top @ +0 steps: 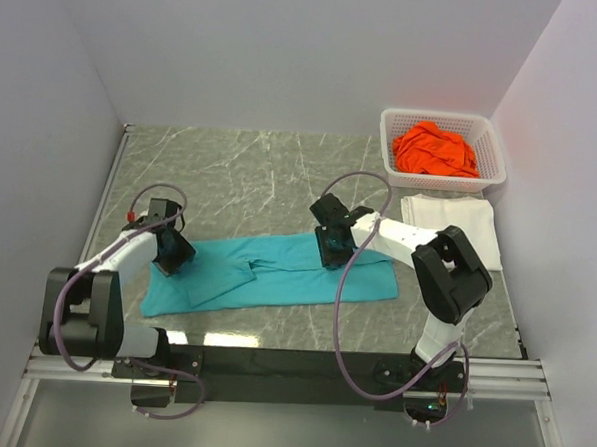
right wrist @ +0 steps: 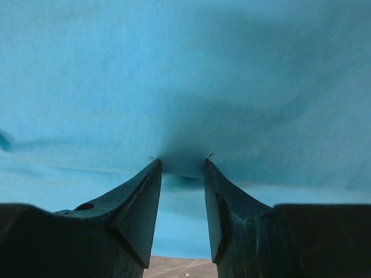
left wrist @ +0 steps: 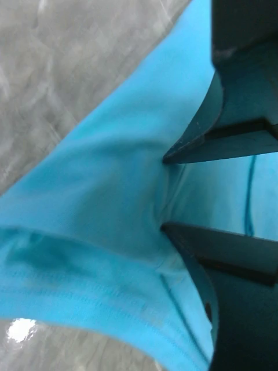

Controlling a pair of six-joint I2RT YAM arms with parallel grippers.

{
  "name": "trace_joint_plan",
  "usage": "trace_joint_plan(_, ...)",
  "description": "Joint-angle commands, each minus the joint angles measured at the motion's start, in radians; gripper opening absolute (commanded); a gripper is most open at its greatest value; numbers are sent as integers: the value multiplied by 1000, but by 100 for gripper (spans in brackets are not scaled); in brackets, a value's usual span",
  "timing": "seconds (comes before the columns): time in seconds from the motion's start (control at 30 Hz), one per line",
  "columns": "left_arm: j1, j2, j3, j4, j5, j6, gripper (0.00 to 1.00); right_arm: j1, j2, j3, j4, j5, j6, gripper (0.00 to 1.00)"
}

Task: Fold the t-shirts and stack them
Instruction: Fold the tshirt

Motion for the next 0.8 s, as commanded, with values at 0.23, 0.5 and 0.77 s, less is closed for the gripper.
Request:
trace_joint_plan(0.23,13,419,263,47,-24,32,53,59,41,-48,-74,-143,-49,43)
trace_joint_plan(0.5,-1,761,726,-17,8,242,54,211,98,-22,-97,-272,-57,42)
trace_joint_plan(0.77,-29,990,1107,-11,26,429,61,331,213,185,-116,-347,-26,42)
